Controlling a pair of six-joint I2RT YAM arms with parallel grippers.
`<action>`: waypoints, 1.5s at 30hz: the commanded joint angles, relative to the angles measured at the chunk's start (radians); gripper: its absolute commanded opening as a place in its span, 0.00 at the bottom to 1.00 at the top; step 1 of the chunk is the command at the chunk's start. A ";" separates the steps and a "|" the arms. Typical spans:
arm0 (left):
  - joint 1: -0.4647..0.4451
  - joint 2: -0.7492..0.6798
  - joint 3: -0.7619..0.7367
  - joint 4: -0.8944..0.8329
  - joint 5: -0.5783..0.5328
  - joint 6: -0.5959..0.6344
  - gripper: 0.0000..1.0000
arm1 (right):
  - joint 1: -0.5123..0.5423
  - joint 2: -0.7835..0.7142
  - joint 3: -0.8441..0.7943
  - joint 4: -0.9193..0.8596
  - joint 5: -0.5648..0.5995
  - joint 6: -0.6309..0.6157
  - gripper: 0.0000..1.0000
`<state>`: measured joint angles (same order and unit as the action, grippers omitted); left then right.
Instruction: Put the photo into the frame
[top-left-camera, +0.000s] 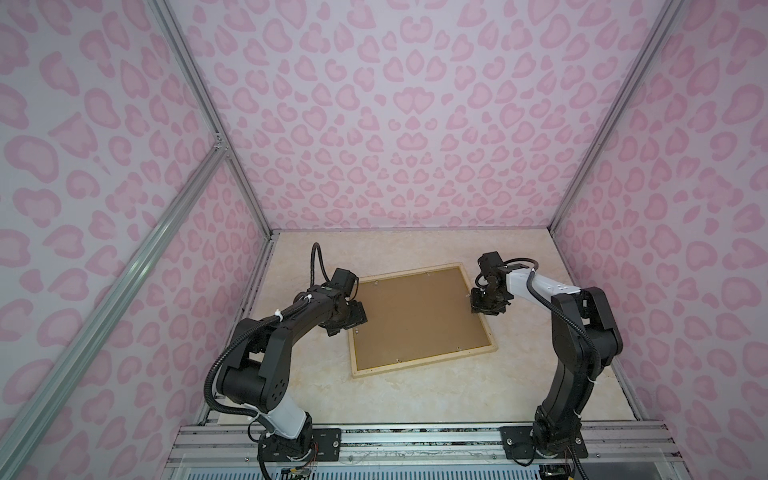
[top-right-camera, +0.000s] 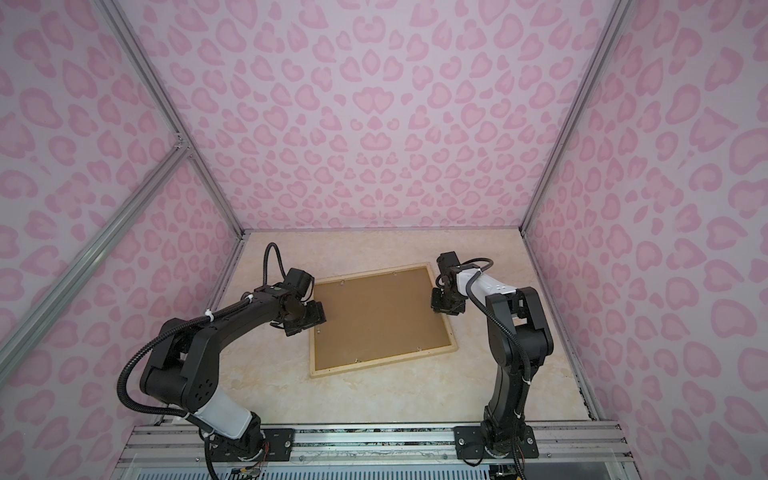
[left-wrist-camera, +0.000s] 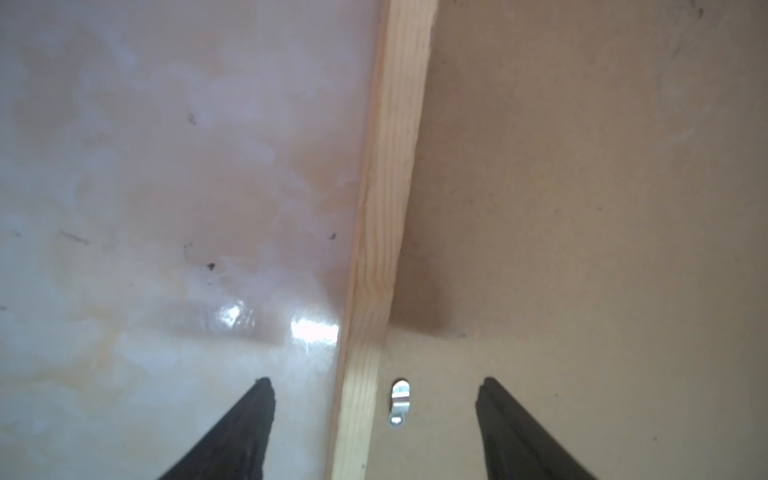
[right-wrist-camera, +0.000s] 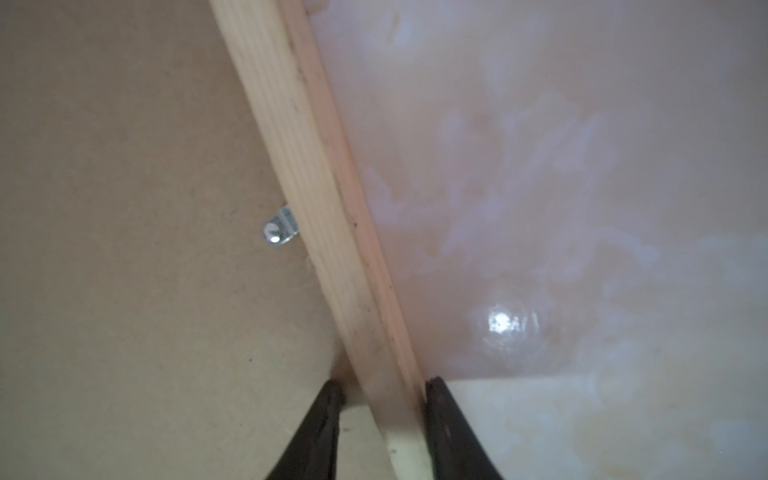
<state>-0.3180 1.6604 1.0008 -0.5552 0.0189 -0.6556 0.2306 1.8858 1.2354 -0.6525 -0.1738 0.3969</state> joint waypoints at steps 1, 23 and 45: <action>-0.001 0.048 0.025 -0.014 0.003 -0.014 0.78 | 0.006 0.015 -0.019 0.010 0.002 -0.005 0.26; 0.035 0.066 0.125 -0.053 -0.027 0.038 0.83 | 0.026 0.009 -0.006 -0.037 0.069 -0.064 0.00; 0.078 0.320 0.391 -0.130 -0.059 0.073 0.76 | 0.025 0.033 -0.001 -0.042 0.060 -0.109 0.00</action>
<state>-0.2432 1.9675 1.3731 -0.6712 -0.0345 -0.5793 0.2550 1.8931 1.2503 -0.6575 -0.1246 0.3244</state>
